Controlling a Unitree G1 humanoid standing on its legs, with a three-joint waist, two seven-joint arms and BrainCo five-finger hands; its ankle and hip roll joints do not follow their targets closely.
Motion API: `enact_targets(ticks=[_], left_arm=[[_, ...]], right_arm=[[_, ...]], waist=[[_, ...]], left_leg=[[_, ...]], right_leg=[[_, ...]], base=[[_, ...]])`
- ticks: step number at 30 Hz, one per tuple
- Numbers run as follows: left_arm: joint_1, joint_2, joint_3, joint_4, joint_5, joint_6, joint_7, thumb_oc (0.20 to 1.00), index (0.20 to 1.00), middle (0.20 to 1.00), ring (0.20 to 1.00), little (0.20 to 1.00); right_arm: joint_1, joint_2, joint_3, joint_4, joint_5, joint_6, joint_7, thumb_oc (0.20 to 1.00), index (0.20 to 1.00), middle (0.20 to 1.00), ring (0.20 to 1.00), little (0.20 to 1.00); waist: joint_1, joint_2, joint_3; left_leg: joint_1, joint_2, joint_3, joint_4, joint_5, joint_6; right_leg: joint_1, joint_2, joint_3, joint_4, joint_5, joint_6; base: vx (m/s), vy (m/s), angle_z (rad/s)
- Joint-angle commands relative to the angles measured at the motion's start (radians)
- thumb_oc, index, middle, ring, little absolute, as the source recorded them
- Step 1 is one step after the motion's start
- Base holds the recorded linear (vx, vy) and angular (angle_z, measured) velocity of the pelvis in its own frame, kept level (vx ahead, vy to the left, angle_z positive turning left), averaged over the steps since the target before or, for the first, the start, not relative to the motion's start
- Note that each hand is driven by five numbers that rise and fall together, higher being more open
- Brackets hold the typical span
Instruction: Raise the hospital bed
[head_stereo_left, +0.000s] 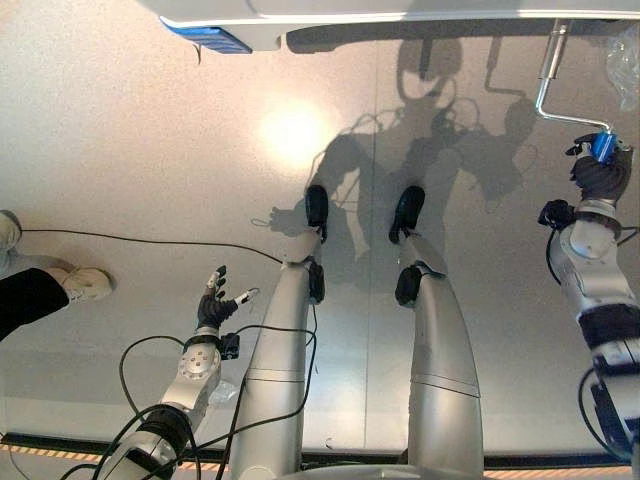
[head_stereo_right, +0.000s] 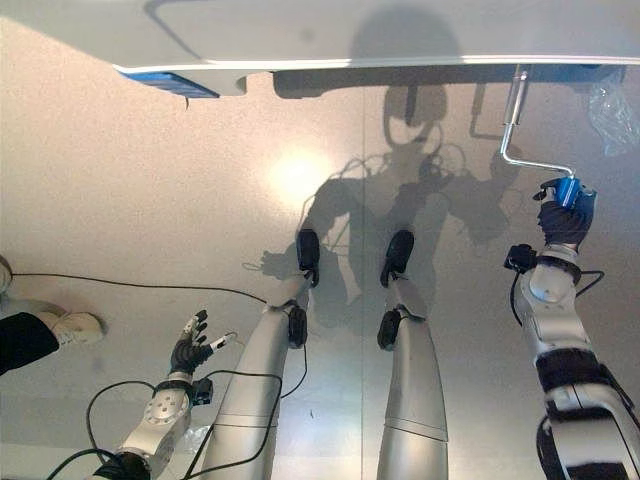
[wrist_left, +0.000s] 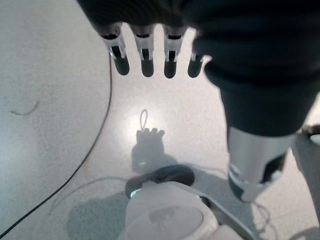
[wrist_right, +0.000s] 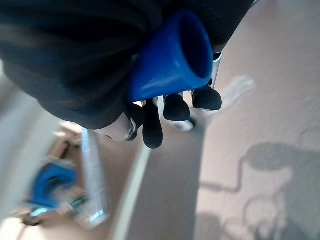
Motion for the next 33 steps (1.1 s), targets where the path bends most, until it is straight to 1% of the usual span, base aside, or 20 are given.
enact_targets(ticks=[1, 3, 4, 7, 8, 9, 10, 11, 12, 15, 16, 19, 22, 24, 26, 27, 28, 29, 30, 33], left_arm=[[0.101, -0.038, 0.027, 0.011, -0.035, -0.018, 0.022, 1.000, 1.000, 1.000, 1.000, 1.000], [0.103, -0.034, 0.031, 0.004, -0.042, -0.019, 0.021, 1.000, 1.000, 1.000, 1.000, 1.000], [0.114, -0.024, 0.043, -0.025, -0.044, -0.027, 0.027, 1.000, 1.000, 1.000, 1.000, 1.000], [0.123, -0.017, 0.049, -0.056, -0.050, -0.031, 0.035, 1.000, 1.000, 1.000, 1.000, 1.000], [0.136, 0.000, 0.062, -0.123, -0.045, -0.037, 0.045, 1.000, 1.000, 1.000, 1.000, 1.000], [0.138, 0.001, 0.063, -0.124, -0.044, -0.036, 0.046, 1.000, 1.000, 1.000, 1.000, 1.000], [0.142, 0.009, 0.074, -0.173, -0.039, -0.042, 0.052, 1.000, 1.000, 1.000, 1.000, 1.000], [0.142, 0.009, 0.074, -0.173, -0.039, -0.042, 0.052, 1.000, 1.000, 1.000, 1.000, 1.000], [0.142, 0.025, 0.086, -0.230, -0.036, -0.055, 0.061, 1.000, 1.000, 1.000, 1.000, 1.000], [0.138, 0.032, 0.108, -0.329, -0.041, -0.068, 0.071, 1.000, 1.000, 1.000, 1.000, 1.000], [0.140, 0.031, 0.111, -0.331, -0.041, -0.067, 0.071, 1.000, 1.000, 1.000, 1.000, 1.000], [0.136, 0.036, 0.141, -0.466, -0.035, -0.085, 0.074, 1.000, 1.000, 1.000, 1.000, 1.000], [0.136, 0.039, 0.157, -0.542, -0.031, -0.094, 0.074, 1.000, 1.000, 1.000, 1.000, 1.000], [0.133, 0.070, 0.168, -0.631, -0.007, -0.108, 0.044, 1.000, 1.000, 1.000, 1.000, 1.000], [0.120, 0.091, 0.183, -0.644, -0.020, -0.125, 0.022, 1.000, 1.000, 1.000, 1.000, 1.000], [0.120, 0.091, 0.185, -0.643, -0.022, -0.126, 0.020, 1.000, 1.000, 1.000, 1.000, 1.000], [0.099, 0.108, 0.205, -0.645, -0.025, -0.137, 0.020, 1.000, 1.000, 1.000, 1.000, 1.000], [0.098, 0.108, 0.208, -0.644, -0.026, -0.137, 0.020, 1.000, 1.000, 1.000, 1.000, 1.000], [0.082, 0.116, 0.221, -0.666, -0.029, -0.149, 0.019, 1.000, 1.000, 1.000, 1.000, 1.000], [0.065, 0.143, 0.203, -0.667, -0.024, -0.152, -0.027, 1.000, 1.000, 1.000, 1.000, 1.000]], right_arm=[[0.075, 0.075, -0.104, -0.324, 0.114, -0.306, -0.032, 0.200, 0.200, 0.200, 0.200, 0.200], [0.086, 0.096, -0.080, -0.369, 0.135, -0.307, -0.004, 0.200, 0.200, 0.200, 0.200, 0.200], [0.114, 0.117, -0.047, -0.461, 0.147, -0.311, 0.034, 0.200, 0.200, 0.200, 0.200, 0.200], [0.124, 0.134, -0.007, -0.485, 0.191, -0.319, 0.077, 0.200, 0.200, 0.200, 0.200, 0.200], [0.148, 0.143, 0.073, -0.574, 0.223, -0.309, 0.134, 0.200, 0.200, 0.200, 0.200, 0.200], [0.148, 0.144, 0.074, -0.573, 0.226, -0.309, 0.137, 0.200, 0.200, 0.200, 0.200, 0.200], [0.148, 0.138, 0.134, -0.628, 0.216, -0.292, 0.152, 0.200, 0.200, 0.200, 0.200, 0.200], [0.148, 0.138, 0.134, -0.628, 0.216, -0.292, 0.152, 0.200, 0.200, 0.200, 0.200, 0.200], [0.123, 0.132, 0.210, -0.646, 0.233, -0.277, 0.187, 0.200, 0.200, 0.200, 0.200, 0.200], [0.044, 0.122, 0.329, -0.661, 0.220, -0.244, 0.211, 0.200, 0.200, 0.200, 0.200, 0.200], [0.041, 0.123, 0.331, -0.659, 0.220, -0.244, 0.211, 0.200, 0.200, 0.200, 0.200, 0.200], [-0.099, 0.126, 0.449, -0.591, 0.142, -0.185, 0.201, 0.200, 0.200, 0.200, 0.200, 0.200], [-0.150, 0.134, 0.484, -0.551, 0.110, -0.168, 0.194, 0.200, 0.200, 0.200, 0.200, 0.200], [-0.197, 0.129, 0.519, -0.475, 0.064, -0.137, 0.199, 0.200, 0.200, 0.200, 0.200, 0.200], [-0.240, 0.126, 0.549, -0.384, 0.028, -0.109, 0.200, 0.200, 0.200, 0.200, 0.200, 0.200], [-0.244, 0.128, 0.551, -0.380, 0.028, -0.111, 0.200, 0.200, 0.200, 0.200, 0.200, 0.200], [-0.289, 0.117, 0.571, -0.309, -0.023, -0.084, 0.188, 0.200, 0.200, 0.200, 0.200, 0.200], [-0.294, 0.120, 0.574, -0.304, -0.025, -0.086, 0.186, 0.200, 0.200, 0.200, 0.200, 0.200], [-0.340, 0.137, 0.602, -0.203, -0.046, -0.070, 0.175, 0.200, 0.200, 0.200, 0.200, 0.200], [-0.401, 0.164, 0.633, -0.045, -0.051, -0.046, 0.182, 0.200, 0.200, 0.200, 0.200, 0.200]], waist=[[-0.001, 0.046, -0.027], [-0.001, 0.045, -0.027], [-0.002, 0.044, -0.027], [0.002, 0.042, -0.027], [0.005, 0.040, -0.027], [0.004, 0.040, -0.027], [0.005, 0.037, -0.027], [0.005, 0.037, -0.027], [0.015, 0.036, -0.027], [0.026, 0.034, -0.027], [0.024, 0.034, -0.027], [0.051, 0.042, -0.027], [0.059, 0.046, -0.027], [0.071, 0.049, -0.027], [0.080, 0.050, -0.027], [0.079, 0.049, -0.027], [0.088, 0.054, -0.027], [0.087, 0.054, -0.027], [0.097, 0.060, -0.027], [0.109, 0.069, -0.027]], left_leg=[[0.044, -0.001, -0.055, -0.055, 0.017, -0.074], [0.043, 0.000, -0.053, -0.056, 0.018, -0.074], [0.043, 0.001, -0.051, -0.055, 0.020, -0.074], [0.044, 0.002, -0.049, -0.056, 0.022, -0.074], [0.049, 0.004, -0.047, -0.064, 0.027, -0.074], [0.050, 0.004, -0.047, -0.064, 0.027, -0.074], [0.056, 0.005, -0.046, -0.072, 0.030, -0.075], [0.056, 0.004, -0.046, -0.073, 0.030, -0.075], [0.061, 0.005, -0.049, -0.078, 0.035, -0.076], [0.068, 0.004, -0.049, -0.081, 0.036, -0.078], [0.068, 0.004, -0.049, -0.081, 0.036, -0.078], [0.071, 0.003, -0.049, -0.075, 0.033, -0.080], [0.069, 0.002, -0.050, -0.072, 0.030, -0.081], [0.068, 0.001, -0.054, -0.069, 0.028, -0.080], [0.066, 0.000, -0.054, -0.064, 0.027, -0.080], [0.065, 0.000, -0.054, -0.064, 0.027, -0.080], [0.064, -0.003, -0.055, -0.060, 0.025, -0.080], [0.063, -0.003, -0.055, -0.060, 0.025, -0.080], [0.064, -0.004, -0.056, -0.061, 0.024, -0.079], [0.061, -0.006, -0.053, -0.052, 0.023, -0.077]], right_leg=[[0.024, 0.025, -0.030, 0.103, -0.054, 0.016], [0.023, 0.026, -0.032, 0.103, -0.054, 0.016], [0.024, 0.025, -0.035, 0.103, -0.052, 0.017], [0.025, 0.023, -0.036, 0.101, -0.050, 0.017], [0.032, 0.021, -0.039, 0.093, -0.044, 0.019], [0.032, 0.021, -0.039, 0.093, -0.044, 0.019], [0.038, 0.021, -0.039, 0.086, -0.040, 0.020], [0.038, 0.021, -0.039, 0.086, -0.040, 0.020], [0.044, 0.021, -0.040, 0.078, -0.033, 0.022], [0.054, 0.020, -0.043, 0.072, -0.031, 0.023], [0.053, 0.020, -0.043, 0.072, -0.031, 0.023], [0.061, 0.013, -0.047, 0.073, -0.033, 0.022], [0.060, 0.010, -0.049, 0.073, -0.034, 0.020], [0.061, 0.007, -0.049, 0.073, -0.034, 0.020], [0.060, 0.006, -0.048, 0.075, -0.033, 0.018], [0.059, 0.006, -0.048, 0.076, -0.033, 0.018], [0.061, 0.005, -0.047, 0.075, -0.031, 0.018], [0.060, 0.005, -0.048, 0.075, -0.031, 0.018], [0.060, 0.004, -0.045, 0.076, -0.031, 0.017], [0.057, 0.002, -0.044, 0.083, -0.031, 0.014]], base=[[-0.01, -0.001, -0.04], [-0.01, 0.002, -0.04], [0.00, 0.000, 0.00], [0.00, -0.001, -0.01], [0.00, 0.000, 0.00], [-0.03, 0.016, 0.00], [0.00, 0.000, 0.00], [0.00, 0.000, 0.00], [0.00, 0.000, 0.00], [0.00, 0.000, 0.00], [-0.01, 0.002, -0.03], [0.00, 0.000, 0.00], [0.00, 0.000, 0.00], [0.00, 0.000, 0.00], [0.00, 0.000, 0.00], [0.00, 0.000, 0.00], [0.00, 0.000, 0.00], [0.00, 0.000, 0.00], [0.00, 0.001, -0.04], [0.00, 0.000, 0.00]])
